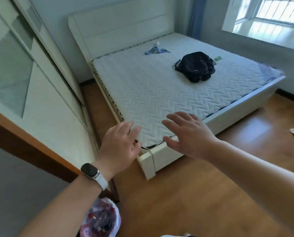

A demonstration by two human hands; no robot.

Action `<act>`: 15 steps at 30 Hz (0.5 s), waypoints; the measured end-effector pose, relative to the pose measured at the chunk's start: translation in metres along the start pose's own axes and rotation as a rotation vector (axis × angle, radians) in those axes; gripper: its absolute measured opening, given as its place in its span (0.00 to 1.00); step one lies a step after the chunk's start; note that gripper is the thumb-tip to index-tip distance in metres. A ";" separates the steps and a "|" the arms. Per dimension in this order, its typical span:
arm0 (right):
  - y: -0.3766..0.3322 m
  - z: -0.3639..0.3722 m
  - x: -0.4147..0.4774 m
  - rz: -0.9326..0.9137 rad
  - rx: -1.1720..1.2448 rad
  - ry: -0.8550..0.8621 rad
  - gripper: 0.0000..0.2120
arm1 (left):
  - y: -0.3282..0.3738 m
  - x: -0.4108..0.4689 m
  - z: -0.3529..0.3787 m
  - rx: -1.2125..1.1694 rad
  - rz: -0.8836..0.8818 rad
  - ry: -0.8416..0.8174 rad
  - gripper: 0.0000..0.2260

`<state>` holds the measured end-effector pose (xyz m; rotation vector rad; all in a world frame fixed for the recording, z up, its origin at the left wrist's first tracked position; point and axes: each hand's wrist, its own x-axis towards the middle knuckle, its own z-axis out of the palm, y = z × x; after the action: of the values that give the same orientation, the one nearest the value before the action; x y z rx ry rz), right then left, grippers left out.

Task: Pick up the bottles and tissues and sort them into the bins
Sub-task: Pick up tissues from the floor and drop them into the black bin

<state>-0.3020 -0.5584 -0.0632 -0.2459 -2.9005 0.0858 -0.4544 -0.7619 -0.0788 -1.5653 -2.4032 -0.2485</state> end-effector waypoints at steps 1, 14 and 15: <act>0.019 -0.003 -0.008 0.021 -0.008 0.005 0.23 | 0.013 0.016 0.005 -0.007 0.029 0.007 0.19; 0.201 -0.016 -0.089 0.418 -0.057 0.020 0.24 | 0.150 0.195 0.079 -0.153 0.374 0.013 0.19; 0.210 -0.014 -0.092 0.447 -0.062 0.019 0.23 | 0.156 0.207 0.086 -0.166 0.400 0.007 0.19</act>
<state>-0.1771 -0.3670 -0.0863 -0.8950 -2.7762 0.0663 -0.4022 -0.4942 -0.0966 -2.0691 -2.0467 -0.3770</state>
